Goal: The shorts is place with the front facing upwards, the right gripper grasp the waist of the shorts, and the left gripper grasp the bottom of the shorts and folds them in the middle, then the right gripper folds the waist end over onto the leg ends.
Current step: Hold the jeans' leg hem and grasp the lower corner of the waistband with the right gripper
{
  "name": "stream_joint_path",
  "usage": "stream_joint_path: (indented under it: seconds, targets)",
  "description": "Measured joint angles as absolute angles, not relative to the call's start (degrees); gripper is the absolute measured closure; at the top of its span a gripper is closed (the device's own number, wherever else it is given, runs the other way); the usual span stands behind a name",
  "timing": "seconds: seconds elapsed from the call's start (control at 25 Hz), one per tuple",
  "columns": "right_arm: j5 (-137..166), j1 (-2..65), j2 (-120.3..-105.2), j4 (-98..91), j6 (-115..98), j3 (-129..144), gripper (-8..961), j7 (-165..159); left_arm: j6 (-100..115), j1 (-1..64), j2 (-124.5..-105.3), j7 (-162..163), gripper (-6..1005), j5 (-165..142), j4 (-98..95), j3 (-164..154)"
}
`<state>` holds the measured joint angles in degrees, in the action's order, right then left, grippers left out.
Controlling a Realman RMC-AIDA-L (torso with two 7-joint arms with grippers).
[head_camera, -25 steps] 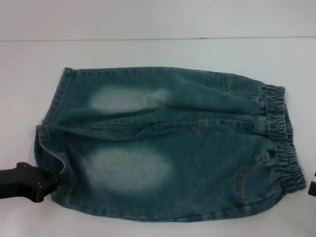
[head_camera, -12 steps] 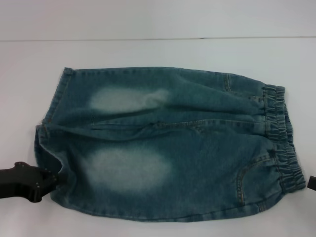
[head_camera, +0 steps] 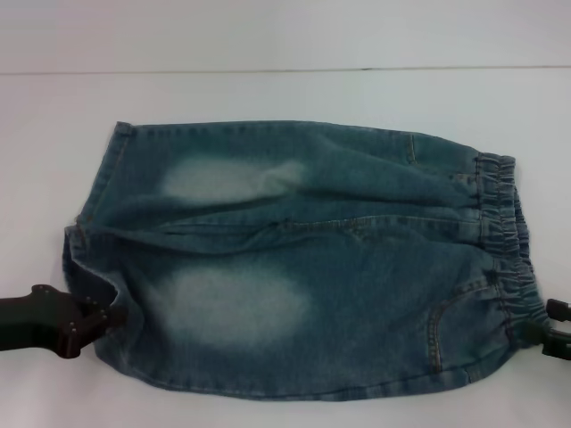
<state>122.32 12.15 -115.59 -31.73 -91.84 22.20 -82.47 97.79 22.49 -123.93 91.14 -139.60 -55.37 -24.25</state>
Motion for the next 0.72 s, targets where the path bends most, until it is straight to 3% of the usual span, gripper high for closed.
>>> stream_joint_path:
  seconds: [0.32, 0.6, 0.72]
  targets:
    - [124.2, 13.8, -116.11, -31.7, -92.4, 22.2, 3, -84.6, 97.9, 22.5, -123.93, 91.1, 993, -139.5, -55.4, -24.3]
    - [124.3, 14.3, -115.36, -31.7, -94.8, 23.0, 3, -86.0, 98.1, 22.5, -123.93, 91.1, 992, -139.4, -55.4, -24.3]
    - [124.9, 14.5, -114.99, -31.7, -94.7, 23.9, 192, -87.2, 98.2, 22.5, -123.93, 91.1, 992, -139.3, -55.4, -24.3]
